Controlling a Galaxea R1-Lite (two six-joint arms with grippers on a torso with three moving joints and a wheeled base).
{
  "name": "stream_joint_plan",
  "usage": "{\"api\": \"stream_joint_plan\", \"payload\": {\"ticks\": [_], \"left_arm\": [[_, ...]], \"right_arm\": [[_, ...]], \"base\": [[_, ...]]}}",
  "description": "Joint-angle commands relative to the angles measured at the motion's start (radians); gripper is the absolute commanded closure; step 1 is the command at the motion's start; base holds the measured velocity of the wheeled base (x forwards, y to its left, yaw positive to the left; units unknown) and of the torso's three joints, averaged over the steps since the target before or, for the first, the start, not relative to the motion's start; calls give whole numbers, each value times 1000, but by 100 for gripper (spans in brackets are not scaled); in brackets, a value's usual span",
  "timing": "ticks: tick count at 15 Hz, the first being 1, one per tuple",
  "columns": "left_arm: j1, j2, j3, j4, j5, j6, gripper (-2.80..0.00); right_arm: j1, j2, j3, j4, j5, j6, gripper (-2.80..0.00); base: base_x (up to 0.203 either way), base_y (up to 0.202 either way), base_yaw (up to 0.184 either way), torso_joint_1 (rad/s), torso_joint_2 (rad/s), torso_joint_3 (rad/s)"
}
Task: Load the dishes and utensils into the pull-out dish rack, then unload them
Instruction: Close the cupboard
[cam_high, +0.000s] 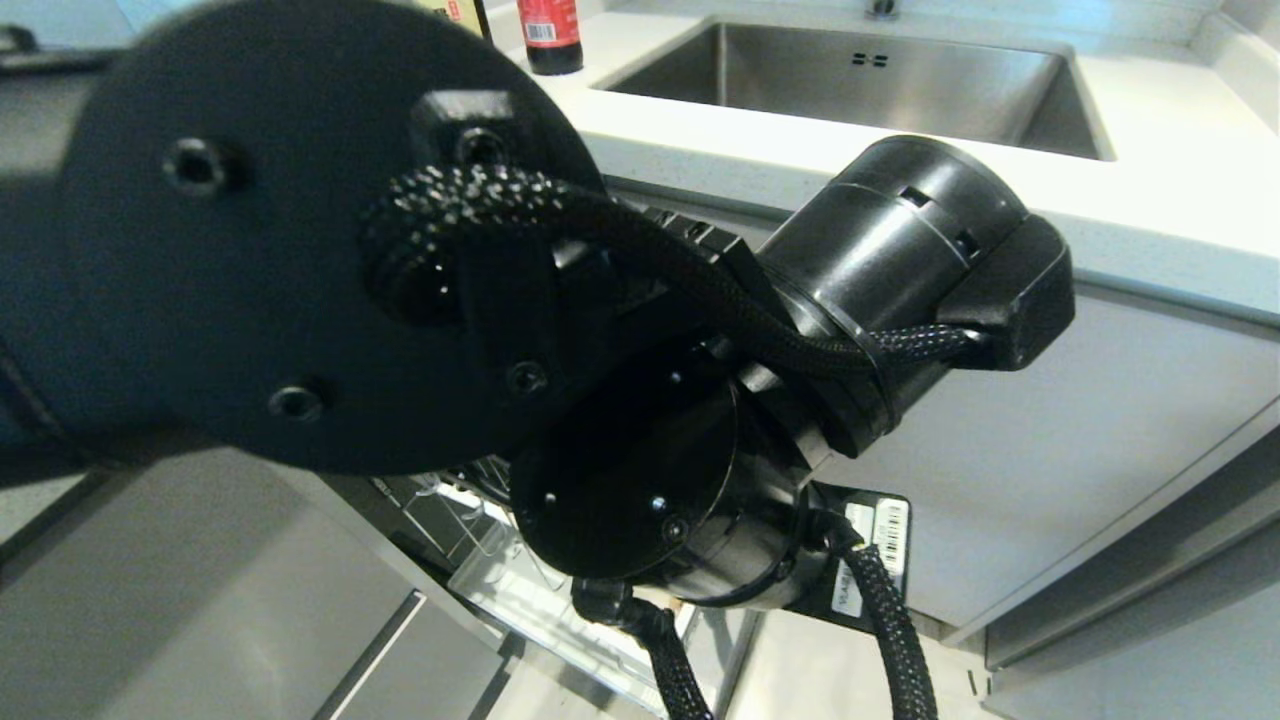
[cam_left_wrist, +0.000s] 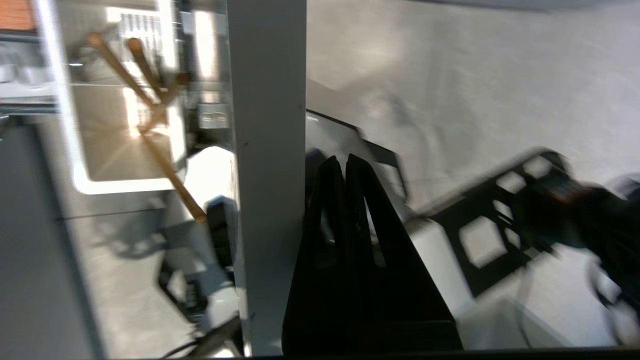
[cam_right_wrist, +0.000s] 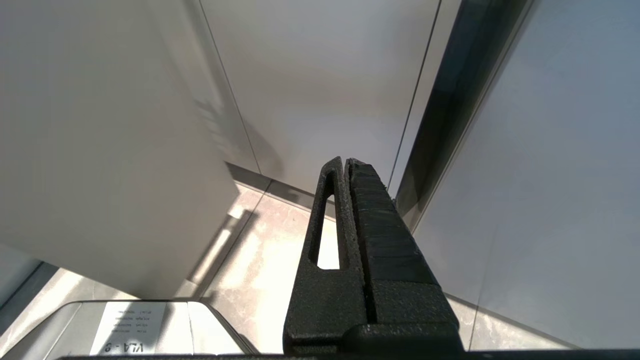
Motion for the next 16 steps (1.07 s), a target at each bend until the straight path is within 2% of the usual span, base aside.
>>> {"api": "stream_joint_plan", "payload": {"ticks": [1, 4, 8, 11, 16], "left_arm": [[17, -2, 1, 23, 77, -3, 0], [51, -8, 1, 74, 230, -4, 0], [116, -27, 2, 137, 380, -11, 0], [197, -43, 6, 214, 457, -16, 0], [340, -60, 9, 249, 528, -12, 0]], "right_arm": [[0, 0, 2, -1, 1, 0, 0], [0, 0, 1, -1, 0, 0, 0], [0, 0, 2, 0, 0, 0, 0], [0, 0, 2, -1, 0, 0, 0], [0, 0, 2, 0, 0, 0, 0]], "base": [[0, 0, 0, 0, 0, 0], [0, 0, 0, 0, 0, 0], [0, 0, 0, 0, 0, 0], [0, 0, 0, 0, 0, 0], [0, 0, 0, 0, 0, 0]]}}
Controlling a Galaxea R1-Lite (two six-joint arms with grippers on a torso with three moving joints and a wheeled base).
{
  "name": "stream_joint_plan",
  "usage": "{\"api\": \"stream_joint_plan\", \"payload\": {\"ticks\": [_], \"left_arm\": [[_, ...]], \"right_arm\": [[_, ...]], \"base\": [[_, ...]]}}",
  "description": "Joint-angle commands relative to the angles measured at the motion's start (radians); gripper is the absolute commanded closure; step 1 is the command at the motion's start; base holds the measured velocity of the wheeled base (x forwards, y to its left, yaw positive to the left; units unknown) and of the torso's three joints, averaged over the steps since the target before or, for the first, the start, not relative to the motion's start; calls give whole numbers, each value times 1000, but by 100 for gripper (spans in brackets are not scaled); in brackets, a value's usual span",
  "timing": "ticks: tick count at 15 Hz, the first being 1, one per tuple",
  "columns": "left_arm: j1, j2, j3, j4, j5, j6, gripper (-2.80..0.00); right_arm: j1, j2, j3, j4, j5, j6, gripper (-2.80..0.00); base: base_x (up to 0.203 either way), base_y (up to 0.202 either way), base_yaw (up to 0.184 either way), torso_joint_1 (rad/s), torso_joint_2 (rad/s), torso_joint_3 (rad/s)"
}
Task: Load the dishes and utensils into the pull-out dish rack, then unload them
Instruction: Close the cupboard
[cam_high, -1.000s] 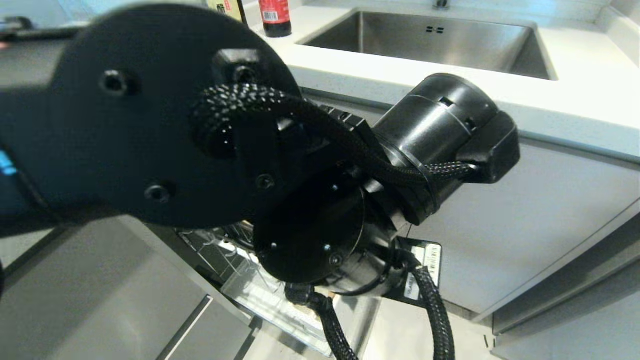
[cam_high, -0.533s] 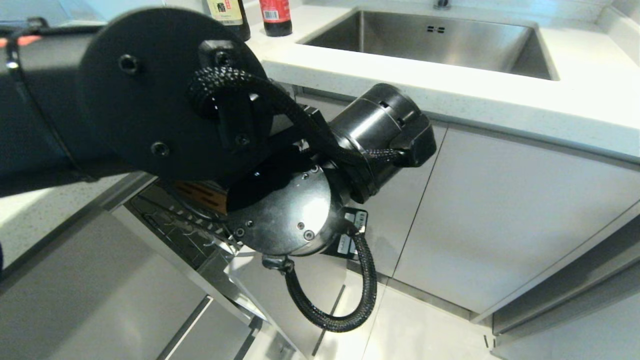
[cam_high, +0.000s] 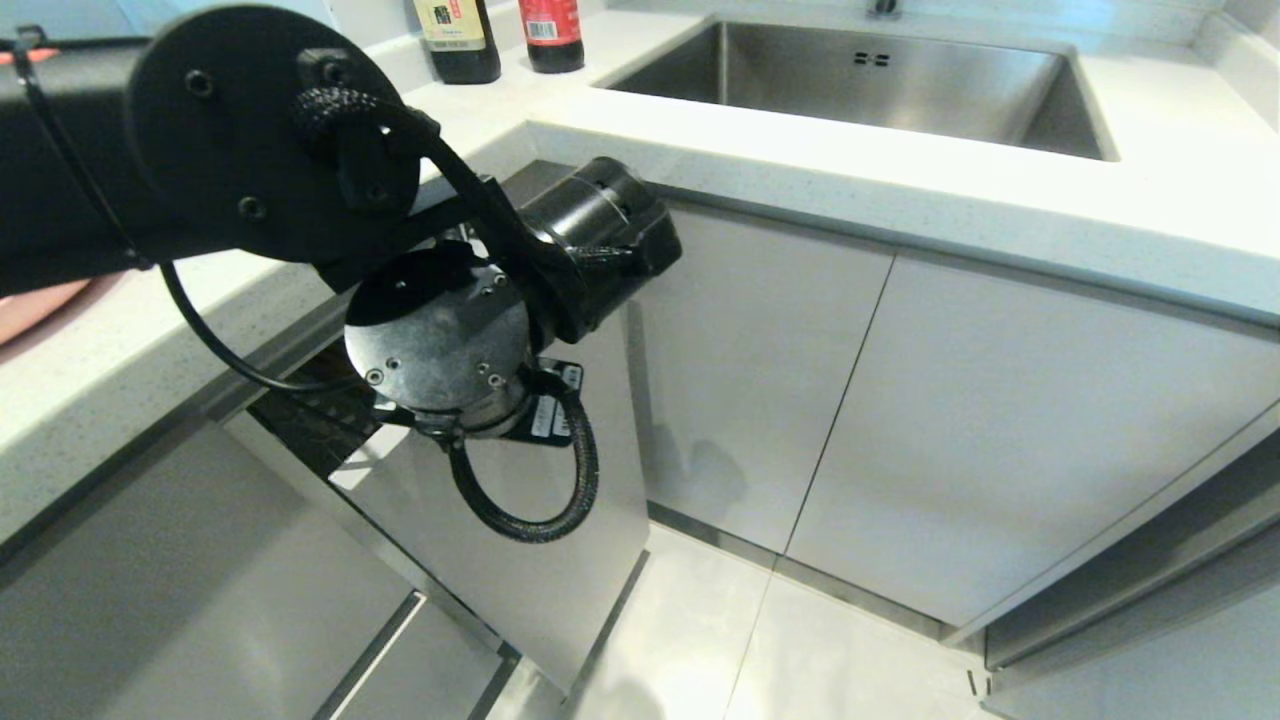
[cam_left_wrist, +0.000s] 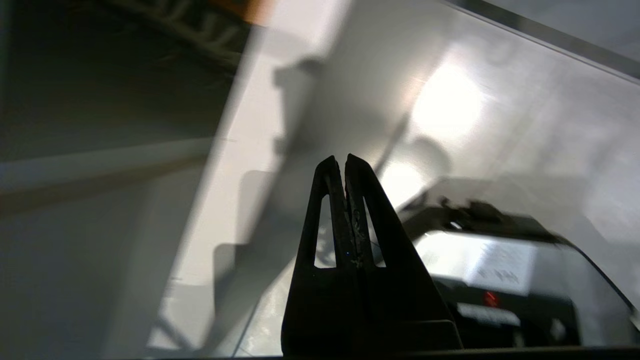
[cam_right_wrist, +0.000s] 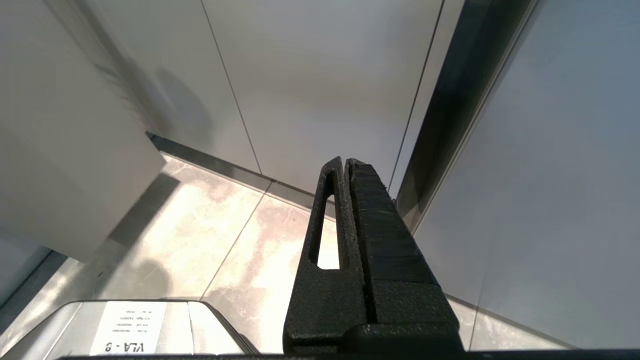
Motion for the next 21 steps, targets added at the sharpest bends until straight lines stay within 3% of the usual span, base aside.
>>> {"api": "stream_joint_plan", "payload": {"ticks": [1, 4, 10, 18, 21], "left_arm": [[50, -7, 5, 17, 34, -3, 0], [79, -1, 5, 50, 87, -25, 0], [108, 6, 5, 87, 109, -42, 0], [75, -12, -2, 79, 107, -43, 0], [40, -93, -5, -17, 102, -29, 0]], "right_arm": [[0, 0, 2, 0, -1, 0, 0], [0, 0, 2, 1, -1, 0, 0], [0, 0, 2, 0, -1, 0, 0], [0, 0, 2, -1, -1, 0, 0], [0, 0, 2, -1, -1, 0, 0]], "base": [[0, 0, 0, 0, 0, 0], [0, 0, 0, 0, 0, 0], [0, 0, 0, 0, 0, 0], [0, 0, 0, 0, 0, 0], [0, 0, 0, 0, 0, 0]]}}
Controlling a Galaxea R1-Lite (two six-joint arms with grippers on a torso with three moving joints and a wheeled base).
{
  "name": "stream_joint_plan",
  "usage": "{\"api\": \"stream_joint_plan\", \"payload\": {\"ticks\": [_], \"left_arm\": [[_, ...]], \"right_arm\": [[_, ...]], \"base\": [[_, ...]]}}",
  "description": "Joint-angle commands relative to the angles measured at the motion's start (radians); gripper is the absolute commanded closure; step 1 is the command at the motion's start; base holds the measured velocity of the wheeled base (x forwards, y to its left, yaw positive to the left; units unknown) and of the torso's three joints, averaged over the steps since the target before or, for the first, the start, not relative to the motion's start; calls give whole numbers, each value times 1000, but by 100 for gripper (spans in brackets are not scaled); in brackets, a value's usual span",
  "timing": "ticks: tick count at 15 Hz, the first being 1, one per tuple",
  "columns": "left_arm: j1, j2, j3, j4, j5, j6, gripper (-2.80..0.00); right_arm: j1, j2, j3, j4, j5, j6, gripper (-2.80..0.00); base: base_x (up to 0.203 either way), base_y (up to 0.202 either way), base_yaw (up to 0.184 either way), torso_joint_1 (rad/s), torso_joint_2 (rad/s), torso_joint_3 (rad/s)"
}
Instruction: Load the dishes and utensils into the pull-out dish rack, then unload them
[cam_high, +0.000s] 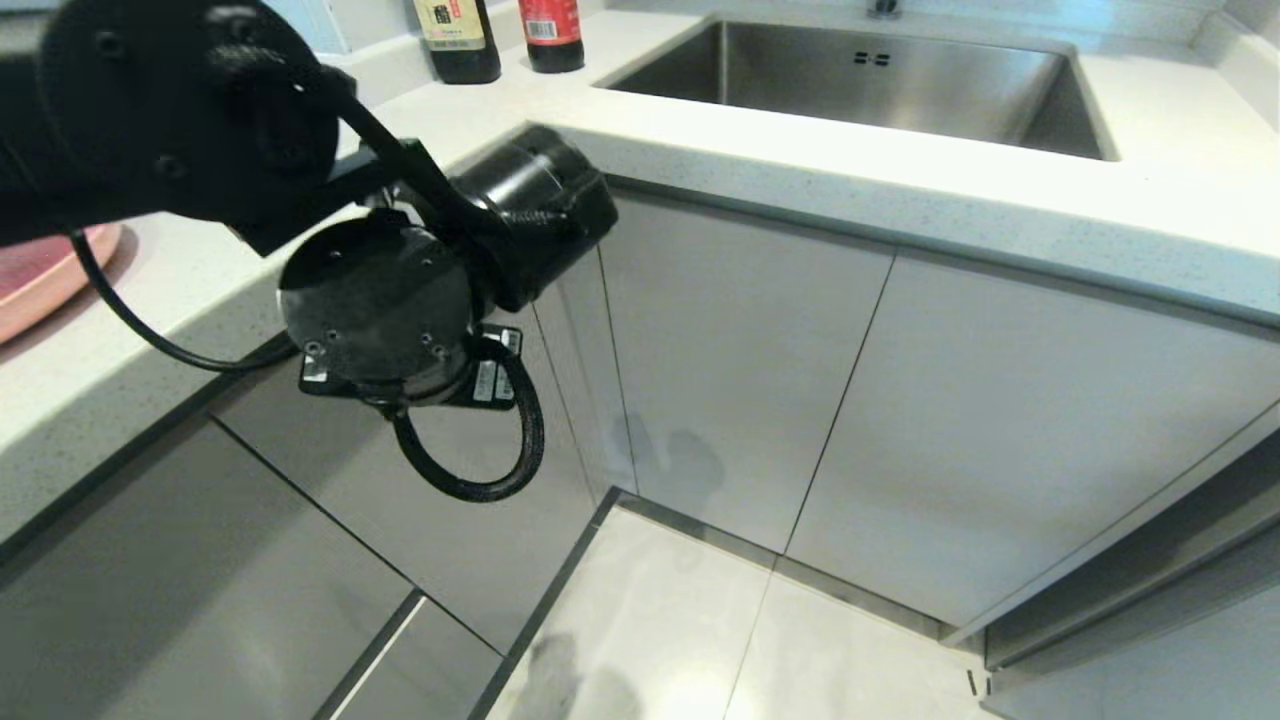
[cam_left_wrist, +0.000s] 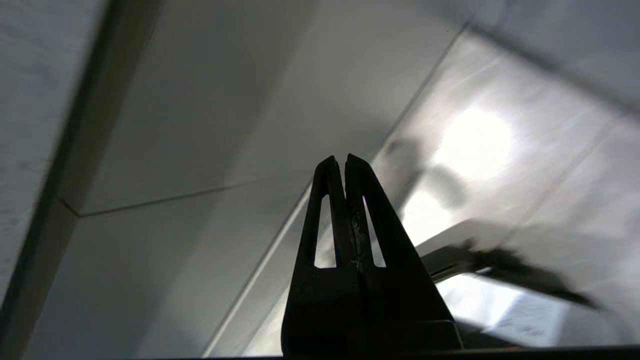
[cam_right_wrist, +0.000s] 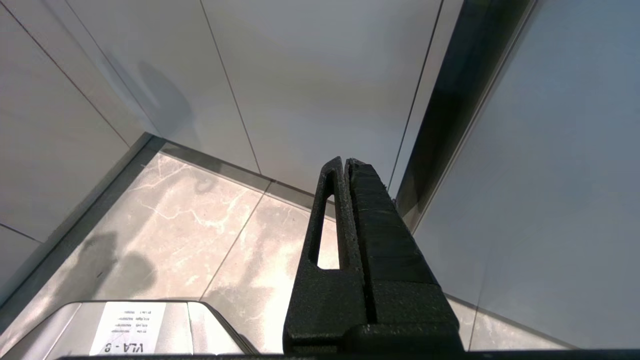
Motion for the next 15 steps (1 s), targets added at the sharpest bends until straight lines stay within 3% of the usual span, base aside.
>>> {"api": "stream_joint_plan", "payload": {"ticks": [1, 3, 6, 8, 9, 11, 13, 15], "left_arm": [[-21, -88, -1, -86, -3, 16, 0], [-29, -182, -1, -222, -58, 55, 0], [20, -351, 1, -579, -129, 79, 0], [166, -456, 5, -659, -176, 82, 0], [257, -506, 11, -675, -237, 83, 0], [476, -607, 21, -692, -454, 106, 0], [714, -725, 41, -693, -682, 175, 0], [838, -898, 127, -690, -787, 246, 0]], "right_arm": [[0, 0, 2, -1, 0, 0, 0], [0, 0, 2, -1, 1, 0, 0], [0, 0, 2, -1, 0, 0, 0], [0, 0, 2, -1, 0, 0, 0], [0, 0, 2, -1, 0, 0, 0], [0, 0, 2, -1, 0, 0, 0], [0, 0, 2, 1, 1, 0, 0], [0, 0, 2, -1, 0, 0, 0]], "base": [[0, 0, 0, 0, 0, 0], [0, 0, 0, 0, 0, 0], [0, 0, 0, 0, 0, 0], [0, 0, 0, 0, 0, 0], [0, 0, 0, 0, 0, 0], [0, 0, 0, 0, 0, 0], [0, 0, 0, 0, 0, 0], [0, 0, 0, 0, 0, 0]]}}
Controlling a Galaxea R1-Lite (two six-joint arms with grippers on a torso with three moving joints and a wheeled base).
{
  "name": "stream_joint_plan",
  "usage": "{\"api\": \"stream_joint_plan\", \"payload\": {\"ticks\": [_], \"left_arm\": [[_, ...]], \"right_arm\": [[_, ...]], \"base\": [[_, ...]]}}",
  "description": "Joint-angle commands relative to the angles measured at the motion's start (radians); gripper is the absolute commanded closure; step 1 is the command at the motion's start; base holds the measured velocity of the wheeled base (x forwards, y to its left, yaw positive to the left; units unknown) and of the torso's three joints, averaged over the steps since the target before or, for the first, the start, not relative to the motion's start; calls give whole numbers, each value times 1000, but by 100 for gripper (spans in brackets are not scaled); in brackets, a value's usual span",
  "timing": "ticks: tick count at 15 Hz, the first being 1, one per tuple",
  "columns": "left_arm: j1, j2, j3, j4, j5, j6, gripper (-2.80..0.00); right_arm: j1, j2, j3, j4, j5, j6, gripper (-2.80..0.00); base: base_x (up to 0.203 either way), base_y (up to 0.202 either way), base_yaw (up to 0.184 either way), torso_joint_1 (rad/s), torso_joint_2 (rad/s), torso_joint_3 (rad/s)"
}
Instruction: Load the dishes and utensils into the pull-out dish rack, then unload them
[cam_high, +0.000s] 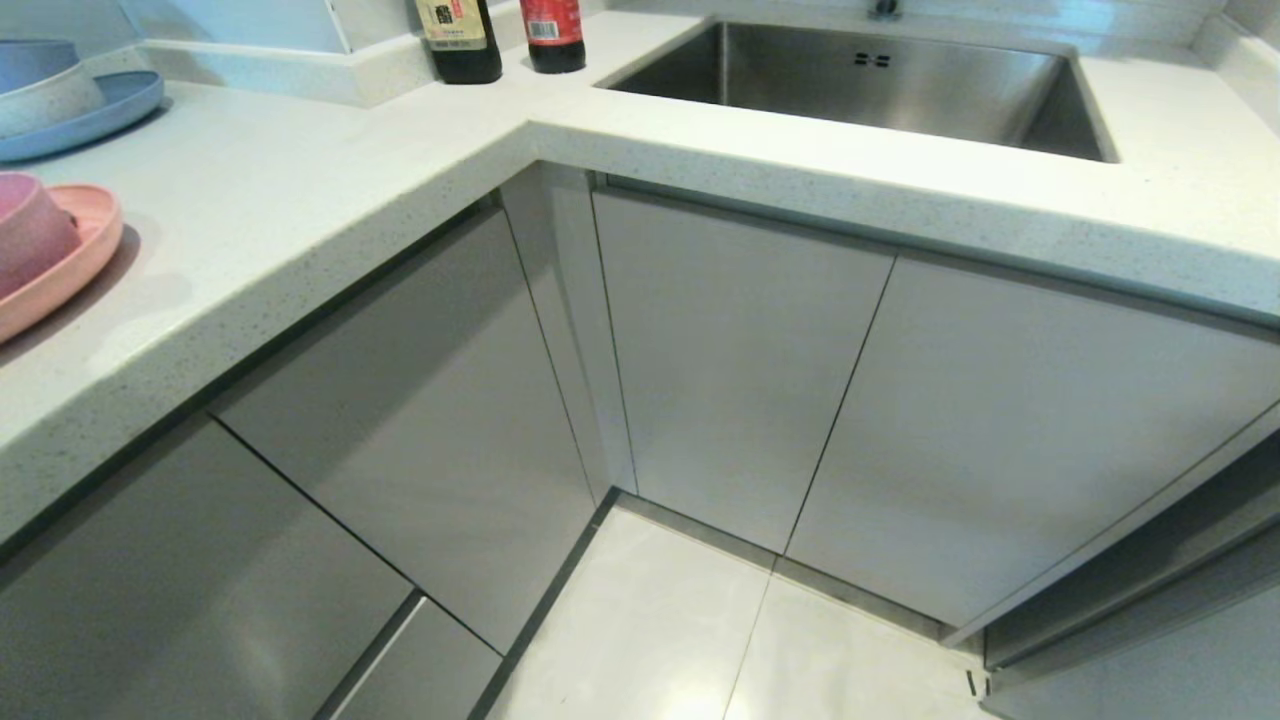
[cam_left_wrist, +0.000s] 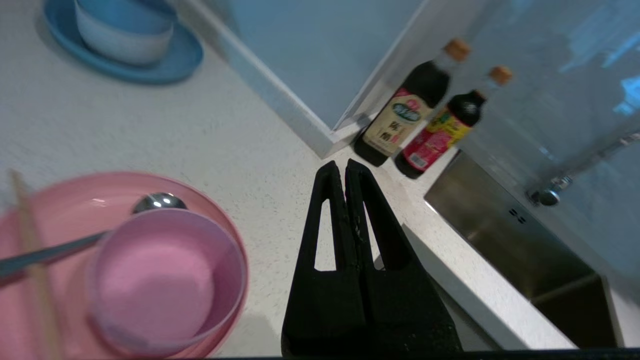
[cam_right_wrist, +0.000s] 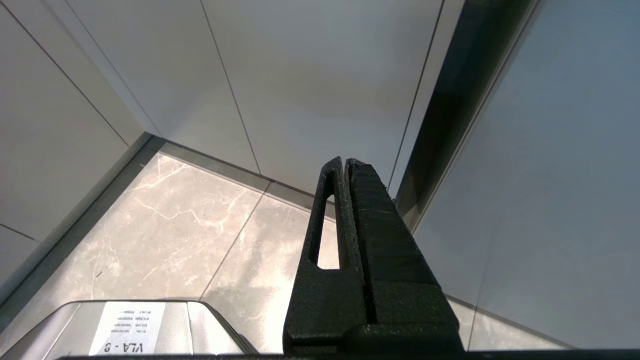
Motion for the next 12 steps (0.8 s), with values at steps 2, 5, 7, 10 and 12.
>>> {"api": "stream_joint_plan", "payload": {"ticks": [2, 5, 7, 10, 12], "left_arm": [[100, -349, 241, 2, -99, 103, 0], [125, -637, 629, -40, -129, 269, 0], [125, -784, 826, -82, -138, 373, 0], [33, -879, 987, -136, -148, 471, 0], [39, -954, 1153, -173, -152, 495, 0]], "right_arm": [[0, 0, 2, 0, 0, 0, 0], [0, 0, 2, -1, 0, 0, 0], [0, 0, 2, -1, 0, 0, 0], [0, 0, 2, -1, 0, 0, 0], [0, 0, 2, -1, 0, 0, 0]], "base": [[0, 0, 0, 0, 0, 0], [0, 0, 0, 0, 0, 0], [0, 0, 0, 0, 0, 0], [0, 0, 0, 0, 0, 0], [0, 0, 0, 0, 0, 0]]}}
